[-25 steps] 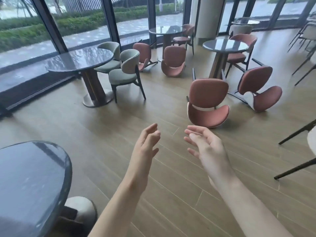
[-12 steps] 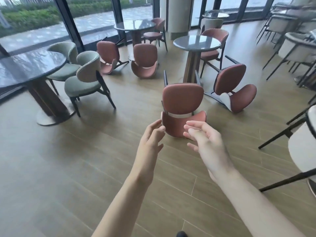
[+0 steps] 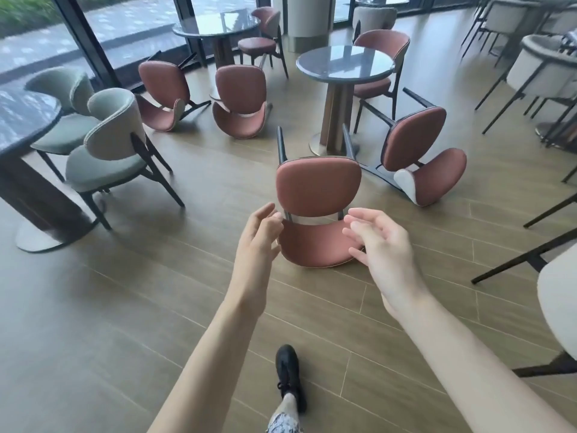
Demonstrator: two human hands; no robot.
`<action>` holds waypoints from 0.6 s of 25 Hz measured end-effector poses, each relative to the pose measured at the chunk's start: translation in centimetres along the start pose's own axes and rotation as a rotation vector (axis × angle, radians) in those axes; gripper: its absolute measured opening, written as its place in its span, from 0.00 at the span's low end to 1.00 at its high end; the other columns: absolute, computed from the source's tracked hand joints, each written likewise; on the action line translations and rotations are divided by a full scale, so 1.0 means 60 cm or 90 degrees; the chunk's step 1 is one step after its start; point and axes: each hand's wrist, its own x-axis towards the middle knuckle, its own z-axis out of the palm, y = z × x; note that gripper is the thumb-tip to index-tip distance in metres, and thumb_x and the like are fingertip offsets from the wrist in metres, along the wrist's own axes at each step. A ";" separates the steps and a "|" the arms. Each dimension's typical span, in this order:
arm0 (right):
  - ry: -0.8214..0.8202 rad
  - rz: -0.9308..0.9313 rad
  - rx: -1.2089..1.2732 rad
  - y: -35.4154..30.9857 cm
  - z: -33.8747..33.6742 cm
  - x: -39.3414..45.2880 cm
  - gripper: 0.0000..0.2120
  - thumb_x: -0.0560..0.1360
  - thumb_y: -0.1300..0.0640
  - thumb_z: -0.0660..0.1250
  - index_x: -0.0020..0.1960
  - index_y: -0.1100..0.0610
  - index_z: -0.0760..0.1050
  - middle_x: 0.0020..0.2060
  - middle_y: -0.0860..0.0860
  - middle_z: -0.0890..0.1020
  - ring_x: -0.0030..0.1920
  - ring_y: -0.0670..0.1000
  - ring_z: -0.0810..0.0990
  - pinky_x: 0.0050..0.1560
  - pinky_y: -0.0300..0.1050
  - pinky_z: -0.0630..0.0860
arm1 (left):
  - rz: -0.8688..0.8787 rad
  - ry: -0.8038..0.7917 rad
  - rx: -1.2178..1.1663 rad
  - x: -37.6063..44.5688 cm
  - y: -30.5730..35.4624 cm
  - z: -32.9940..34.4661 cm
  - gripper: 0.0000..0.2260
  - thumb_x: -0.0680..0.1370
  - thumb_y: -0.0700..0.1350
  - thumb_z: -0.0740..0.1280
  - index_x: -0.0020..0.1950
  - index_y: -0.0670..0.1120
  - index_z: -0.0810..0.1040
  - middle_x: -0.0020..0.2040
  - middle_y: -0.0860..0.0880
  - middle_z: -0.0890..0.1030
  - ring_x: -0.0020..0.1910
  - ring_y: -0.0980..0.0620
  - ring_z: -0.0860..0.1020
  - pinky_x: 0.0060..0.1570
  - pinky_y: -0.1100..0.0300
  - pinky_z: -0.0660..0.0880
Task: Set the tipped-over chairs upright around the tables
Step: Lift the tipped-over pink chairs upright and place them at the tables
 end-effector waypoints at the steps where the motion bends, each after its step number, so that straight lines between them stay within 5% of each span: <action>1: 0.007 -0.003 0.000 -0.006 0.007 0.036 0.10 0.78 0.58 0.64 0.51 0.46 0.81 0.55 0.47 0.83 0.57 0.46 0.82 0.60 0.55 0.78 | -0.001 0.002 0.004 0.037 0.007 0.007 0.16 0.77 0.53 0.65 0.65 0.59 0.74 0.46 0.71 0.83 0.63 0.58 0.78 0.65 0.55 0.72; 6: 0.035 -0.034 0.018 -0.062 0.059 0.250 0.09 0.78 0.56 0.64 0.51 0.46 0.81 0.52 0.44 0.84 0.56 0.44 0.82 0.64 0.55 0.76 | 0.017 -0.016 -0.003 0.260 0.072 0.059 0.09 0.82 0.49 0.63 0.60 0.59 0.77 0.48 0.66 0.84 0.59 0.59 0.80 0.62 0.56 0.73; 15: 0.106 -0.032 0.041 -0.082 0.033 0.508 0.09 0.78 0.57 0.64 0.52 0.47 0.81 0.50 0.43 0.85 0.56 0.43 0.82 0.65 0.55 0.75 | -0.009 -0.091 0.036 0.526 0.105 0.196 0.15 0.80 0.50 0.63 0.66 0.55 0.77 0.66 0.54 0.79 0.64 0.55 0.78 0.70 0.50 0.70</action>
